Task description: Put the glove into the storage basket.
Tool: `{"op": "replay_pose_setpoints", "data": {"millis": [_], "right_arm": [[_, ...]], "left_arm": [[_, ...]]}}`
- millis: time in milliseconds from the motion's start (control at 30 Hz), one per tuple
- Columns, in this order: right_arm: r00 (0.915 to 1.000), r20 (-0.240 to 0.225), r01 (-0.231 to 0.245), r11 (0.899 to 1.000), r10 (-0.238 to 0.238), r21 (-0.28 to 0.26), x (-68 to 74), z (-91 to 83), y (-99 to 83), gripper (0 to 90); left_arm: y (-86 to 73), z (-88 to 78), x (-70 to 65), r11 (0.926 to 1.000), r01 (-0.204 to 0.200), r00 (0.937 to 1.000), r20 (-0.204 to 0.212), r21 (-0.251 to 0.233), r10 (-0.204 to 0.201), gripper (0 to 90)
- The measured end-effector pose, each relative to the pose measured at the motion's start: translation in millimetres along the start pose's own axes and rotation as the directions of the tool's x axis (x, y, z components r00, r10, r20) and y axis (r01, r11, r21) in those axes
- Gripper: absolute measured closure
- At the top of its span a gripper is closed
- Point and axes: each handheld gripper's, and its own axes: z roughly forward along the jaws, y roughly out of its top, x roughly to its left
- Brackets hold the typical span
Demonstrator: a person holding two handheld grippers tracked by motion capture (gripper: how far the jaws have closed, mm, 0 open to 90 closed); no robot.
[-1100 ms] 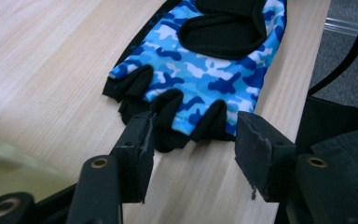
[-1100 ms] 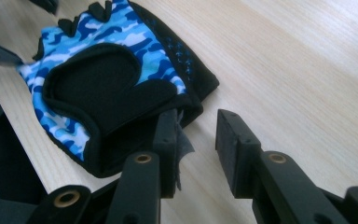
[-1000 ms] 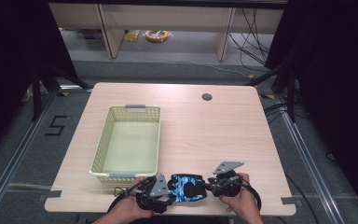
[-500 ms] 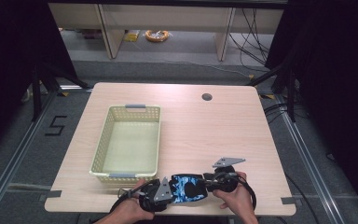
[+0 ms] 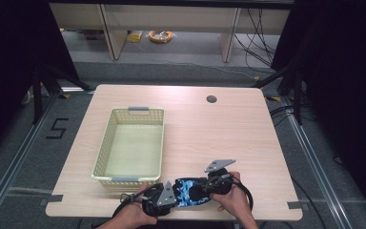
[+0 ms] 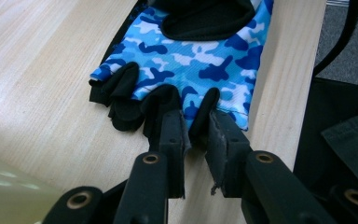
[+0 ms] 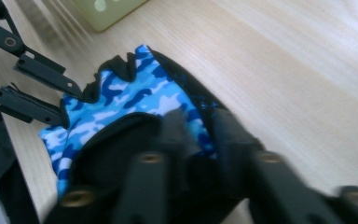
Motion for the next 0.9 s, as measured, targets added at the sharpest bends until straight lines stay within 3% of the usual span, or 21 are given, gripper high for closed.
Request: {"op": "replay_pose_setpoints", "data": {"millis": [33, 100, 300, 367, 400, 600, 633, 733, 767, 900], "right_arm": [[0.9999, 0.008, 0.009, 1.0, -0.009, 0.025, -2.9, -2.3, 0.0, 88.3], [0.9998, -0.008, 0.019, 1.0, -0.019, 0.01, -5.6, -1.7, -0.4, 90.0], [0.9986, 0.002, 0.053, 0.999, -0.053, 0.008, -3.7, -3.0, 3.9, 90.0], [0.9976, 0.005, 0.07, 0.997, -0.07, -0.014, 0.1, -6.4, 7.6, 90.0], [0.9951, 0.0, 0.099, 0.995, -0.099, -0.031, 1.0, -11.4, 12.4, 90.0], [0.9932, 0.017, 0.116, 0.992, -0.115, -0.051, 7.0, -23.3, 25.5, 90.0], [0.9903, 0.015, 0.139, 0.989, -0.138, -0.053, 5.7, -23.1, 29.0, 90.0], [0.993, 0.016, 0.118, 0.992, -0.117, -0.044, 5.2, -18.9, 29.9, 90.0], [0.9911, 0.019, 0.133, 0.99, -0.132, -0.041, 2.2, -14.0, 29.0, 90.0], [0.9954, 0.008, 0.096, 0.995, -0.096, -0.001, -4.7, -4.8, 24.5, 90.0]], "left_arm": [[-0.3, 0.1, -0.5, 1.0, 0.002, 1.0, -0.005, -0.005, -0.002, 76.8], [-0.1, -0.5, -0.6, 1.0, -0.002, 1.0, -0.009, -0.004, 0.002, 78.2], [1.3, -3.6, -0.4, 0.9998, -0.017, 0.9997, -0.015, -0.012, 0.017, 82.8], [2.3, -5.7, -0.8, 0.9996, -0.01, 0.9999, -0.011, -0.026, 0.009, 83.6], [2.7, -6.6, -1.7, 0.9994, -0.002, 0.9999, -0.011, -0.034, 0.001, 83.9], [6.4, -12.3, -1.4, 0.9982, -0.015, 0.9998, -0.015, -0.058, 0.014, 83.9], [6.2, -12.1, -2.3, 0.9983, 0.002, 0.9999, -0.011, -0.058, -0.002, 83.9], [3.8, -7.7, 1.4, 0.9989, 0.017, 0.9998, -0.004, -0.043, -0.017, 83.7], [2.3, -5.8, 2.7, 0.9988, 0.028, 0.9996, 0.0, -0.04, -0.028, 83.4], [-0.4, -1.7, 4.8, 0.9992, 0.034, 0.9994, -0.003, -0.02, -0.034, 80.5]]}}
